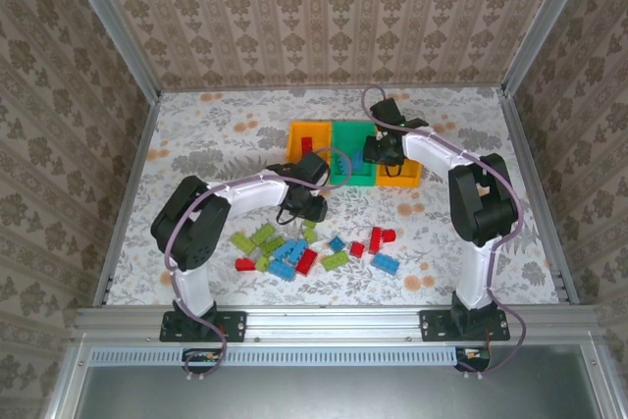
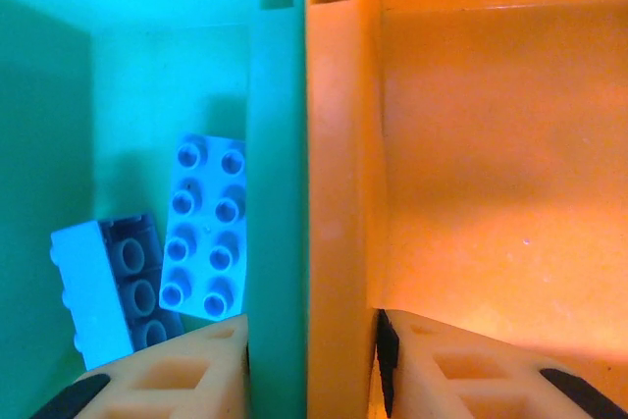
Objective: Sort the legos into containers by color
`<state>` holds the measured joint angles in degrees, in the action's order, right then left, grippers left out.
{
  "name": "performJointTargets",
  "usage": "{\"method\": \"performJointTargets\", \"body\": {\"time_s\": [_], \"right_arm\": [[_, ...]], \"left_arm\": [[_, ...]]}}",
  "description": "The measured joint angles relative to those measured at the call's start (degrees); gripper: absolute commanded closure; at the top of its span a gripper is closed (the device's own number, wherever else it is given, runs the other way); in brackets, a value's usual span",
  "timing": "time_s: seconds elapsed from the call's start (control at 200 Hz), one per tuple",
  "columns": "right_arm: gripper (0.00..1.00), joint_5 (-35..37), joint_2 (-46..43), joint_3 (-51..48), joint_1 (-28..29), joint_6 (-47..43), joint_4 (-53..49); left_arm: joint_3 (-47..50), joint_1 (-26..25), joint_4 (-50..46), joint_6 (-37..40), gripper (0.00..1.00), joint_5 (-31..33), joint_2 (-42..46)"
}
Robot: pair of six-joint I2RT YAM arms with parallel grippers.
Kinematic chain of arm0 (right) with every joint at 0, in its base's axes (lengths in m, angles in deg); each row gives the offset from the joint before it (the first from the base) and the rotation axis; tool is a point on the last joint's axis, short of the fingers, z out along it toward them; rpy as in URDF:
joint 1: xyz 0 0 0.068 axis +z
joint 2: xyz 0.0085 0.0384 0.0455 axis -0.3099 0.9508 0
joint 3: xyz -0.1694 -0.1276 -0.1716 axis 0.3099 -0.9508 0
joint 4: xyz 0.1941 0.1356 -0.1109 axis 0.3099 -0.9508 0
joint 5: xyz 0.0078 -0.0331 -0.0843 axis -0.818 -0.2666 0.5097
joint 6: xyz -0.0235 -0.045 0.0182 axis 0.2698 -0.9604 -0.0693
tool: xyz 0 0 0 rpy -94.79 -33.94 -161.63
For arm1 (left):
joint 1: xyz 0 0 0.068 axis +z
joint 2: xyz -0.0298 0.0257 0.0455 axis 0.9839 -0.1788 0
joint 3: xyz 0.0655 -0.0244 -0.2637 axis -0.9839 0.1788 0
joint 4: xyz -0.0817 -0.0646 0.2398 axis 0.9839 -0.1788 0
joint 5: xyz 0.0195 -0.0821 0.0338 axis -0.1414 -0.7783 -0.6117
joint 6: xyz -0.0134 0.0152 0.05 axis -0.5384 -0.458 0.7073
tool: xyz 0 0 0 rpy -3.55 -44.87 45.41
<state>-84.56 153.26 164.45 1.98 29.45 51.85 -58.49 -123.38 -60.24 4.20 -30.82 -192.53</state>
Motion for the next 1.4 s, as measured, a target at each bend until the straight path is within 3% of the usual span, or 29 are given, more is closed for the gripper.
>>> {"method": "performJointTargets", "body": {"time_s": [0.22,0.3,0.39,0.48,0.665,0.86,1.02,1.395], "right_arm": [[0.61,-0.02,2.91,3.48,5.92,3.08,0.28],[0.46,-0.57,4.13,4.7,7.3,3.87,0.42],[0.4,-1.42,5.01,5.57,8.41,5.18,0.35],[0.25,-1.97,4.81,5.57,8.92,6.8,0.46],[0.15,-0.94,-2.03,1.33,7.96,8.5,0.59],[0.13,1.49,-17.86,-7.56,0.57,8.57,0.35],[0.12,3.56,-25.9,-15.3,-6.08,8.09,-1.53],[0.18,-1.31,-33.94,-30.6,-6.56,7.26,-6.51]], "left_arm": [[1.14,1.31,-0.68,0.0,0.68,1.05,4.55],[1.22,1.31,-0.63,-0.04,0.68,1.11,6.82],[1.09,1.31,-0.7,-0.02,0.68,1.2,8.76],[-0.39,1.31,-1.01,0.02,0.68,1.11,9.05],[-6.34,1.36,-0.17,0.04,0.67,-0.63,8.57],[-16.24,1.36,4.15,0.02,0.67,-5.35,2.91],[-23.78,1.36,6.49,-0.92,0.67,-9.38,-5.38],[-33.55,1.4,10.29,-7.78,0.62,-15.65,-17.84]]}}
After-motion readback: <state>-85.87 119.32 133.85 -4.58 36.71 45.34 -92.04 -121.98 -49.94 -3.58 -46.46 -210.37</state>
